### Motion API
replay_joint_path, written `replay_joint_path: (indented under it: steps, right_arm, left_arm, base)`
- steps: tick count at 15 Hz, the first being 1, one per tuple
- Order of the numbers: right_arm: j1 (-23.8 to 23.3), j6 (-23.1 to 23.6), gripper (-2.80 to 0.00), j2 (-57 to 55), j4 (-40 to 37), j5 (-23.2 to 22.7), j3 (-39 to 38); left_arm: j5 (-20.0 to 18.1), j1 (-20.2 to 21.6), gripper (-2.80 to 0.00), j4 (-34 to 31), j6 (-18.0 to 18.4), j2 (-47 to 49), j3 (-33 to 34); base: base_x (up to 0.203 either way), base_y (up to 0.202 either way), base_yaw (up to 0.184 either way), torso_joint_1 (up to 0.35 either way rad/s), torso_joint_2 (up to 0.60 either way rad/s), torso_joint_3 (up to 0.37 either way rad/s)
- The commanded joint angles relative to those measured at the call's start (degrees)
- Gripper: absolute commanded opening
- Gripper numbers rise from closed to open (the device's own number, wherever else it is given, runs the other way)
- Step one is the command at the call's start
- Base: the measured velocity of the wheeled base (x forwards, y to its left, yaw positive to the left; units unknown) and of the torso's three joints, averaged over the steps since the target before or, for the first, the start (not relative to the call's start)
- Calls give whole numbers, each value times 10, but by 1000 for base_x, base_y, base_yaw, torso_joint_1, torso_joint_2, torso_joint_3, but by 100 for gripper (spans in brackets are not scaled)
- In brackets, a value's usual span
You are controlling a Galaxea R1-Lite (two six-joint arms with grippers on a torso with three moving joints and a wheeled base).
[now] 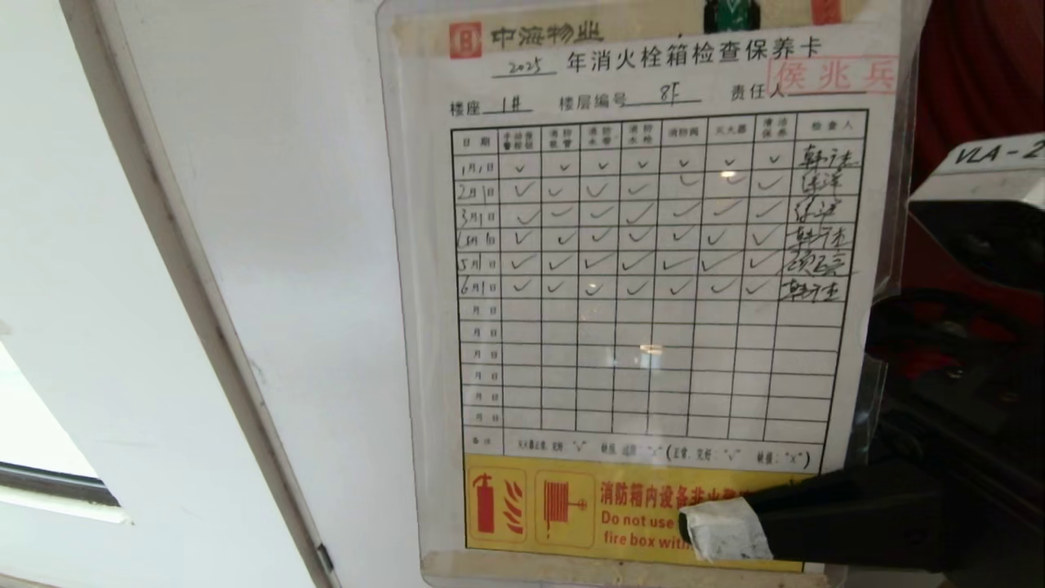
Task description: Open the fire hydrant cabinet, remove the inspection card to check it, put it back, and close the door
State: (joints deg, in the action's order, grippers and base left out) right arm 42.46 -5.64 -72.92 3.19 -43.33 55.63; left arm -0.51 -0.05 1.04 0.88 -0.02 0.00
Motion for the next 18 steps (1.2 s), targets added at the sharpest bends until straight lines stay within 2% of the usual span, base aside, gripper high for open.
replay_joint_path:
  steps: [1,10,18]
  right_arm:
    - [1,0,-280,-2,1,-2,-11]
    - [0,0,-280,55,-2,0,-77]
    - [-1,-3,-280,151,-84,45,-81]
  left_arm:
    - [0,0,-280,0,0,-1,4]
    - [0,0,-280,0,0,-1,4]
    - [0,0,-280,0,0,-1,4]
  base:
    - [0,0,0,0,0,0]
    - [0,0,0,0,0,0]
    - [0,0,0,0,0,0]
